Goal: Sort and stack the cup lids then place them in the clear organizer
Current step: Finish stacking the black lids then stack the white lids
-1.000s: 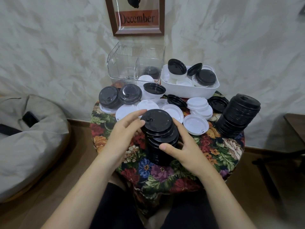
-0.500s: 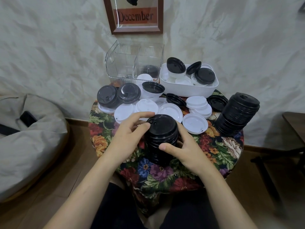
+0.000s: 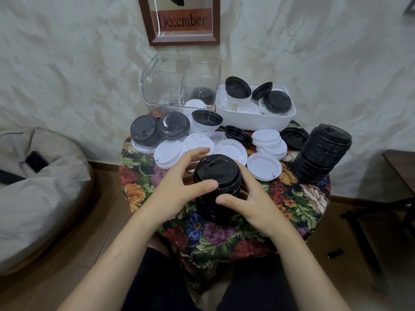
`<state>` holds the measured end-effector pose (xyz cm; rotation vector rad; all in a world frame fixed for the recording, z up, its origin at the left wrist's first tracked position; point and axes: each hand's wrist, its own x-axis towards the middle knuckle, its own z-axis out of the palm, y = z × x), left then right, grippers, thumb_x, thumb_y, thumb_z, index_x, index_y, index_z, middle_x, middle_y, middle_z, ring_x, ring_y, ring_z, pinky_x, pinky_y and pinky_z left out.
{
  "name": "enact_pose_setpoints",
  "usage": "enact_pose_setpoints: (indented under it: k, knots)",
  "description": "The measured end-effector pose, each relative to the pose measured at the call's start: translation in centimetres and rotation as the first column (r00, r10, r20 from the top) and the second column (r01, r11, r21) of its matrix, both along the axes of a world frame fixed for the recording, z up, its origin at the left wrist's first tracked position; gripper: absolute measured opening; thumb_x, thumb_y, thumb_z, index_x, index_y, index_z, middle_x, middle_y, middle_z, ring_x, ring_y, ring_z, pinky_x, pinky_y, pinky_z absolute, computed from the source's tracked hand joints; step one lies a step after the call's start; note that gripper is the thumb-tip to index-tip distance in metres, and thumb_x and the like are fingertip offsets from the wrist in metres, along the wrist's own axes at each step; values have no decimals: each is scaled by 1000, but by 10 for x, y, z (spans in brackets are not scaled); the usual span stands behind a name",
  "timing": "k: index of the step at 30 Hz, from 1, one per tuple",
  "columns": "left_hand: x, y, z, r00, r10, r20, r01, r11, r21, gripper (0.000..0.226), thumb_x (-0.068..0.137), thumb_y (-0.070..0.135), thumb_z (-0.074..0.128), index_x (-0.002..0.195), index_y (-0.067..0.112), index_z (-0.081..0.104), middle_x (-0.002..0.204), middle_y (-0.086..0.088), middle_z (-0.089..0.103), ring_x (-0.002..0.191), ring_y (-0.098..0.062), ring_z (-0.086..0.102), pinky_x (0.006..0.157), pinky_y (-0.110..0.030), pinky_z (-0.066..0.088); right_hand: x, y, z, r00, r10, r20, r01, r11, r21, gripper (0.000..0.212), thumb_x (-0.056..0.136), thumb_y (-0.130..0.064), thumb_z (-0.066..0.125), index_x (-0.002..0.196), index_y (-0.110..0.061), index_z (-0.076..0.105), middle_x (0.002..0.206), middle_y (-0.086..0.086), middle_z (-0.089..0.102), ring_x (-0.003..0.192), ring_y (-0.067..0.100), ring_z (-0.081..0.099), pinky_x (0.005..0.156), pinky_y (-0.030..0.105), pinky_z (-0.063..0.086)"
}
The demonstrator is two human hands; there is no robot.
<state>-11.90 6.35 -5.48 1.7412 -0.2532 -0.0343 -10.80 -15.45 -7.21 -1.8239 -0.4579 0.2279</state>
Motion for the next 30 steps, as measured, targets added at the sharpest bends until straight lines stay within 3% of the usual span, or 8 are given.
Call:
enact_pose_setpoints:
  k: [5,10,14,16,19,22,27,30]
  knots:
    - [1,0,1,997,-49,-62,46,998,-51,62,85,23,75,143,28,55,135,13,67,125,-6,63,97,-18,49,0,0,-3,1000,0,-13,0,1000,19,90,80,-38,86,155,-38,38,144,-22,58,133,-4,53,102,11,43]
    - [1,-1,4,994,-94,-61,93,995,-21,66,82,35,70,146,32,52,139,11,65,131,-11,60,110,-31,47,0,-1,-2,999,12,-40,-11,1000,24,110,74,-42,89,161,-47,22,153,-25,48,137,-9,47,111,13,39]
    - [1,-1,6,992,-119,-52,119,993,4,60,88,25,66,144,37,52,138,15,65,131,-9,59,110,-32,45,2,-2,0,999,29,-21,-29,999,30,111,65,-74,82,158,-44,30,149,-26,51,139,-4,47,114,22,39]
    - [2,0,6,990,-133,-55,134,991,15,59,89,22,63,144,39,52,138,17,65,132,-8,58,110,-30,45,2,0,2,1000,11,-8,-11,999,36,109,65,-83,75,157,-45,32,147,-30,51,139,-5,47,112,20,40]
    - [3,1,6,986,-153,-68,155,988,23,59,88,28,64,144,42,51,140,18,63,133,-8,58,109,-29,46,1,2,4,1000,0,-7,0,999,35,89,79,-66,79,154,-47,35,142,-33,54,134,-7,50,103,10,41]
    - [3,2,5,984,-157,-81,159,987,21,58,90,29,64,145,40,50,140,20,63,133,-5,57,110,-28,45,2,3,3,1000,-17,4,16,1000,13,77,84,-49,82,150,-43,42,139,-28,59,131,-3,55,102,11,43]
    - [2,1,2,987,-145,-74,148,988,39,59,95,35,67,151,35,47,143,17,62,136,-6,55,116,-37,41,5,1,5,1000,0,0,0,1000,-2,76,81,-44,82,147,-42,45,137,-25,61,129,-1,57,101,12,45]
    - [2,1,0,988,-143,-62,147,987,71,57,98,30,67,151,34,46,141,17,63,135,-5,55,112,-27,43,5,0,5,1000,-3,3,3,1000,-2,79,78,-49,83,148,-41,46,137,-24,61,129,-1,57,101,13,45]
